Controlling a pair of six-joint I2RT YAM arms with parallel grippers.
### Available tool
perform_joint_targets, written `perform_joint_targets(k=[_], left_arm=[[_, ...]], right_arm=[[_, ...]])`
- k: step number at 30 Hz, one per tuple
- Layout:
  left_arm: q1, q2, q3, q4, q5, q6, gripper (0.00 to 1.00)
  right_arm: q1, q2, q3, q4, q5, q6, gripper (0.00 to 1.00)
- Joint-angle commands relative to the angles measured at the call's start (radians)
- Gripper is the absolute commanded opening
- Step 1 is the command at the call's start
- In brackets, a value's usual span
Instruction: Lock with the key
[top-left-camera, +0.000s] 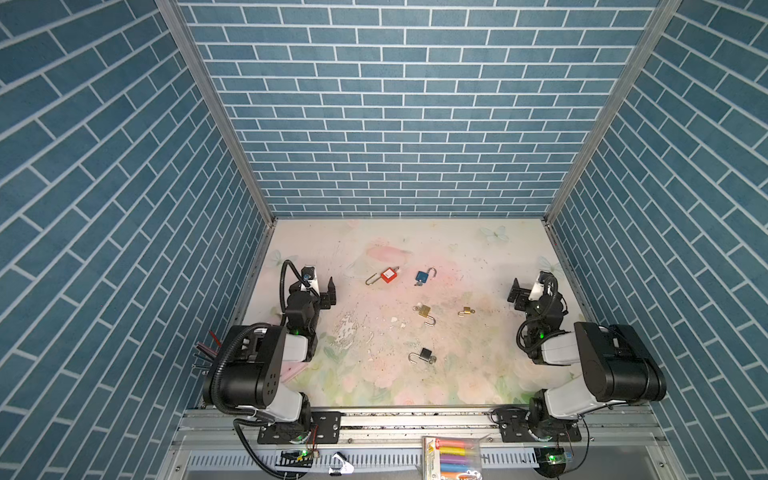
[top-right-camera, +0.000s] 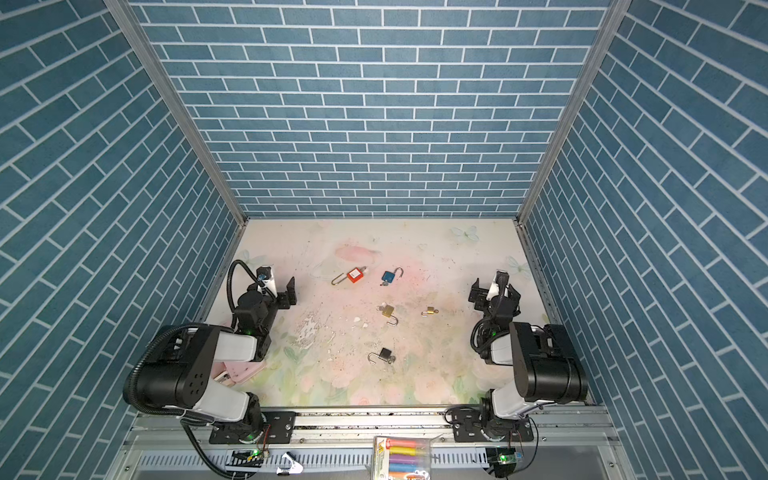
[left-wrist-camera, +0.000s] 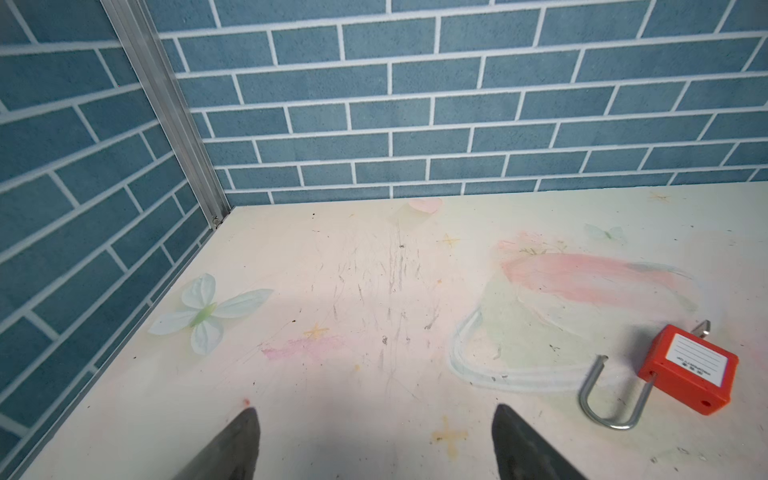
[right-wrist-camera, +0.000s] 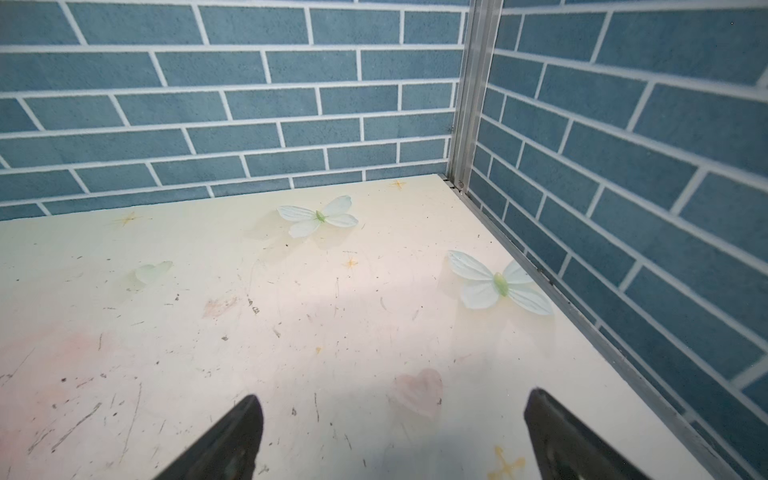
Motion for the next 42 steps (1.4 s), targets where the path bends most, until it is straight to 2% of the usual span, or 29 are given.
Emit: perform_joint_targets(k=[1, 13, 24, 26, 29, 38, 42], left_arm=[[-0.011, -0.003, -0.004, 0.025, -0.02, 0.007, 0.88], [0.005, 0.002, 0.002, 0.022, 0.007, -0.002, 0.88], [-0.003, 0.001, 0.005, 0.015, -0.01, 0.001, 0.88], [-0.02, -0.005, 0.013, -0.006, -0.046, 0.004, 0.88], [-0.02, 0.0, 0.014, 0.0, -0.046, 0.003, 0.88], [-0.009, 0.001, 0.017, -0.007, -0.032, -0.002, 0.88], [-0.012, 0.0, 0.015, -0.004, -0.039, -0.001, 0.88]], right_arm=[[-0.003, -0.004, -0.001, 0.019, -0.007, -0.006, 0.98], [-0.003, -0.004, 0.0, 0.016, -0.01, -0.005, 0.98], [-0.012, -0.006, 0.001, 0.014, -0.027, -0.003, 0.98], [-0.011, -0.003, 0.002, 0.011, -0.048, -0.01, 0.99], [-0.016, 0.002, 0.013, -0.004, -0.082, -0.017, 0.98], [-0.017, 0.0, 0.015, -0.01, -0.083, -0.017, 0.98], [-0.017, -0.003, 0.014, -0.008, -0.082, -0.017, 0.9]])
